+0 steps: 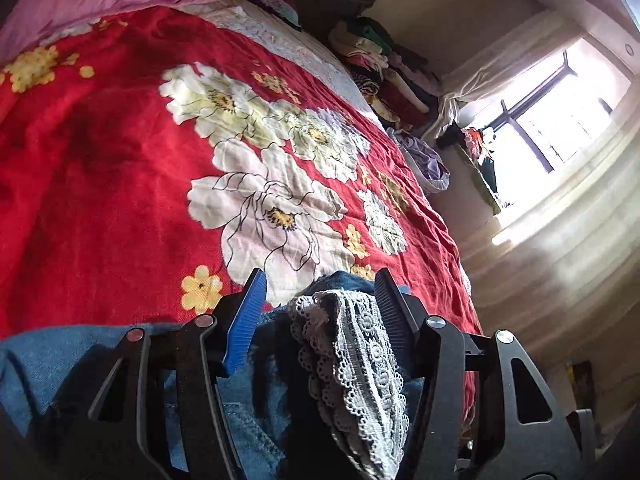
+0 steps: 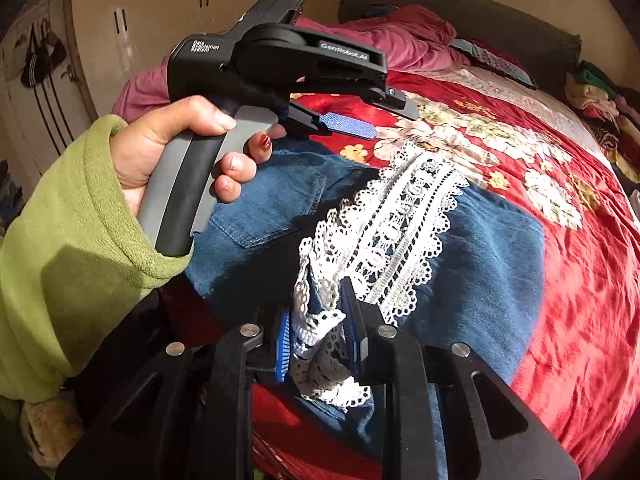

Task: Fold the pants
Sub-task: 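Lift the held lace edge with both tools and fold it over the denim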

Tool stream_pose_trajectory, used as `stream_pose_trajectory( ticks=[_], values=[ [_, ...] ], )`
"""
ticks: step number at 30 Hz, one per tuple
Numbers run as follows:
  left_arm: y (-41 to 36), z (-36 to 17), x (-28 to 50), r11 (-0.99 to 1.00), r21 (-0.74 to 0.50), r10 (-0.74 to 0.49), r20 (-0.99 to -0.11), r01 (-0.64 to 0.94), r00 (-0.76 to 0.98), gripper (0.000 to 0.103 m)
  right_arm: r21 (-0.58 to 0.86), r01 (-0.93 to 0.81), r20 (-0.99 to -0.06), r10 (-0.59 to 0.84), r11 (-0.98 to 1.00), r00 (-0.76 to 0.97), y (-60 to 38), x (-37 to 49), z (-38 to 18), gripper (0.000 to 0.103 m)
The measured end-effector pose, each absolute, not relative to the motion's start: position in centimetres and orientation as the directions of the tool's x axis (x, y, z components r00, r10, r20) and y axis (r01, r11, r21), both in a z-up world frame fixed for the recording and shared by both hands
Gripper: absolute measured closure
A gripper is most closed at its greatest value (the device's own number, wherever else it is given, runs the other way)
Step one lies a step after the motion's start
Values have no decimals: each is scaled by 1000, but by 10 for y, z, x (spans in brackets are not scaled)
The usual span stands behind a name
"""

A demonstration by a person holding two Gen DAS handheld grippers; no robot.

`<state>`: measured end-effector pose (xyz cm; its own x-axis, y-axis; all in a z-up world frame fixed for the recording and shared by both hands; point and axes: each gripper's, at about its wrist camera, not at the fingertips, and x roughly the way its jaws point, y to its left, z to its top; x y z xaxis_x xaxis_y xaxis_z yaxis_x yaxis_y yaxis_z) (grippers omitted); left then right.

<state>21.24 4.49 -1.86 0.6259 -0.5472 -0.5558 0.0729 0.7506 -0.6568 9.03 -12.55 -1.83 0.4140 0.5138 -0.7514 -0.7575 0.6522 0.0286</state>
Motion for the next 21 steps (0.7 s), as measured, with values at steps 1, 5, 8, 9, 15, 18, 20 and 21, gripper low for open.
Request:
stream_pose_trajectory(
  ticks=[1,5,8,9,15,18,20,21],
  values=[
    [45,-22,213,746,-663,-554,-559,69,617,56,12,-757,-754,503,653,422,-121,88,-23,80],
    [34,-31,213,722,-686,-599,-560,85,572,53,-30,-746,-743,485,665,461,-118,83,-26,64],
    [28,-35,210,716,-691,-618,-563,99,549,52,-116,-752,-723,463,649,512,-120,68,-22,55],
    [26,-35,210,721,-686,-618,-570,100,542,52,-138,-752,-722,454,645,522,-121,65,-22,55],
    [16,-45,210,712,-694,-641,-581,107,501,52,-124,-748,-745,436,652,504,-120,70,-31,54],
    [13,-47,210,734,-673,-611,-596,92,520,58,-95,-754,-767,435,650,472,-119,74,-36,55],
    [11,-48,210,763,-643,-565,-617,64,548,76,-85,-754,-779,429,652,458,-120,70,-37,71],
    [10,-50,210,768,-638,-557,-620,57,552,81,-88,-756,-780,427,649,457,-120,71,-38,76]
  ],
)
